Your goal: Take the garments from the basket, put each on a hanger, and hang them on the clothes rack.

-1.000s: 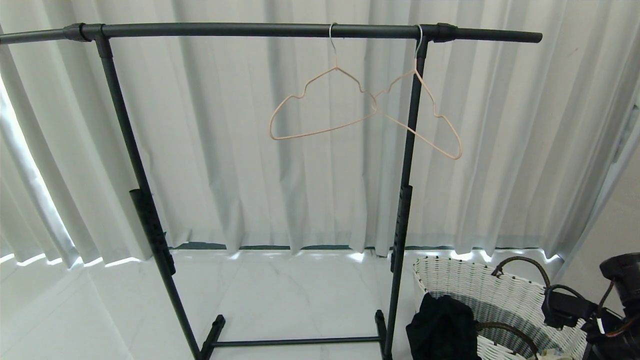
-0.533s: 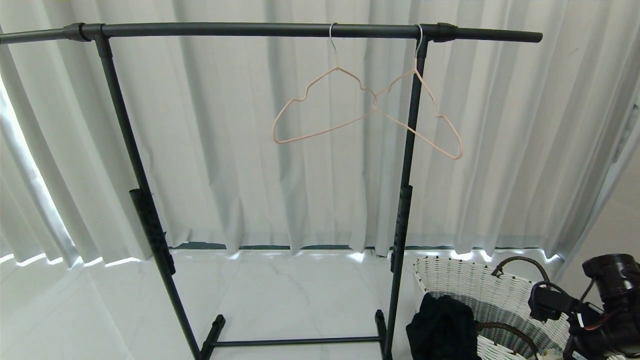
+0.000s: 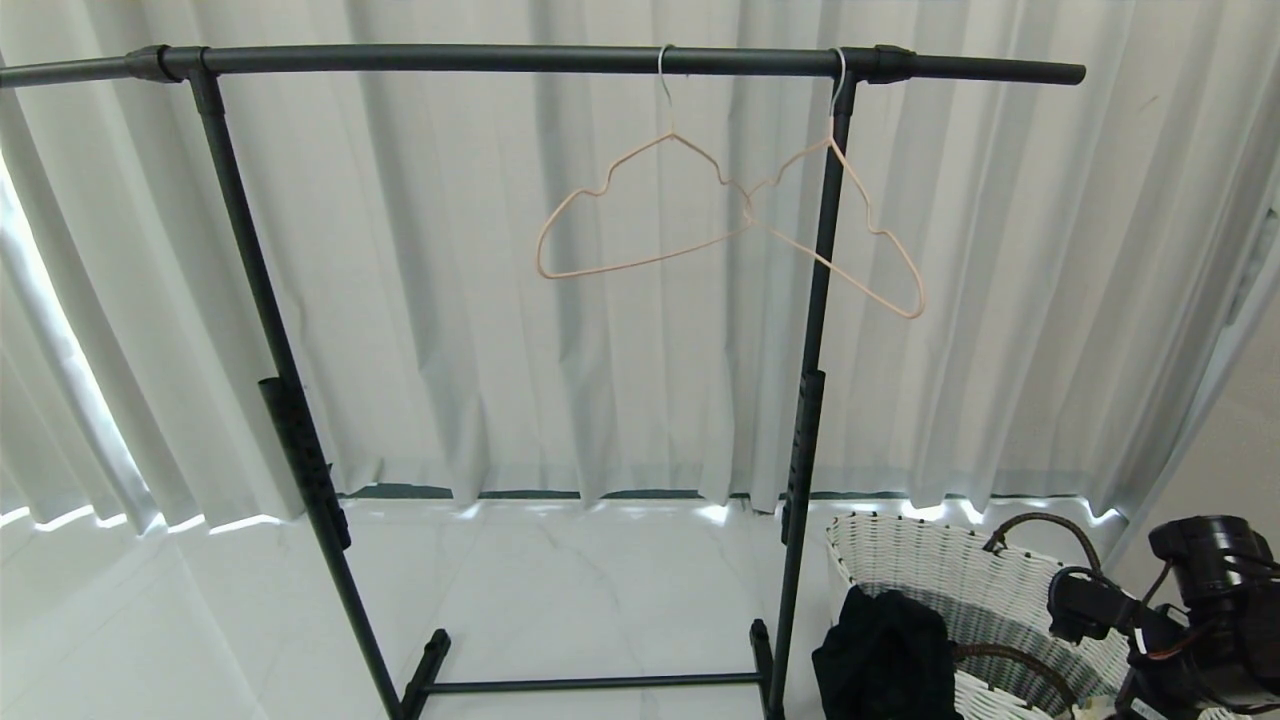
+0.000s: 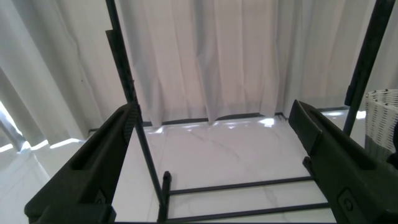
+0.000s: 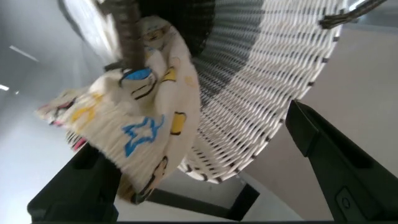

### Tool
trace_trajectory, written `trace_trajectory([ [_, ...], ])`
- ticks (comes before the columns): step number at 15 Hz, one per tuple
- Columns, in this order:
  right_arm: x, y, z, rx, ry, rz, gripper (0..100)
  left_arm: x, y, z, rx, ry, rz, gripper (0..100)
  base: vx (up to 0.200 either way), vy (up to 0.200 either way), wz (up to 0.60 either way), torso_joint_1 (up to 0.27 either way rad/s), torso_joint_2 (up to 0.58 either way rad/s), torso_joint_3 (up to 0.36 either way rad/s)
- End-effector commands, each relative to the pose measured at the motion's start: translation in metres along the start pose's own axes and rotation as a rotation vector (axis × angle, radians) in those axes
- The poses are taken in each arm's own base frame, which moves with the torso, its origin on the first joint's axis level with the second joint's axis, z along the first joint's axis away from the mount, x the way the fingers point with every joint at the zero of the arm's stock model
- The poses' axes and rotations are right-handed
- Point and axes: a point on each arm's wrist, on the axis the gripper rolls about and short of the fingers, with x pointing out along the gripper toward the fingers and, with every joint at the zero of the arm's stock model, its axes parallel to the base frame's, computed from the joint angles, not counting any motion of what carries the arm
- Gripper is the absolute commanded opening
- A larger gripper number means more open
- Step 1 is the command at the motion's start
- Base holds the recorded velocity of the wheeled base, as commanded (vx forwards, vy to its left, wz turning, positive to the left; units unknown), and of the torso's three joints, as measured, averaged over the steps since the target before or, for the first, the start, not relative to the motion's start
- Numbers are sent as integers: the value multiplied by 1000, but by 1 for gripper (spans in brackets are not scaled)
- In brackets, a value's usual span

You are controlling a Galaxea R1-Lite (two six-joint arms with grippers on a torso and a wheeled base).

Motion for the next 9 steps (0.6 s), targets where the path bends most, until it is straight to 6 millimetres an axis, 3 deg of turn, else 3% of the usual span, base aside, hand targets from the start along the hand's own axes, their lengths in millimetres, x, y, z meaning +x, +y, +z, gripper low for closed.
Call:
trace_trajectory([
  [1,0,2,-2,0,1,0,0,0,0,0,0,0,1,100,0,0,0,0,0,0],
  [5,-9,13,-12,9,-7,-44,0,0,0,0,0,0,1,100,0,0,0,0,0,0],
  [7,-32,26,-25,9,-17,-64,0,0,0,0,2,1,0,100,0,0,0,0,0,0],
  [9,-63,25,-28,21,-82,-149,0,0,0,0,2,1,0,100,0,0,0,0,0,0],
])
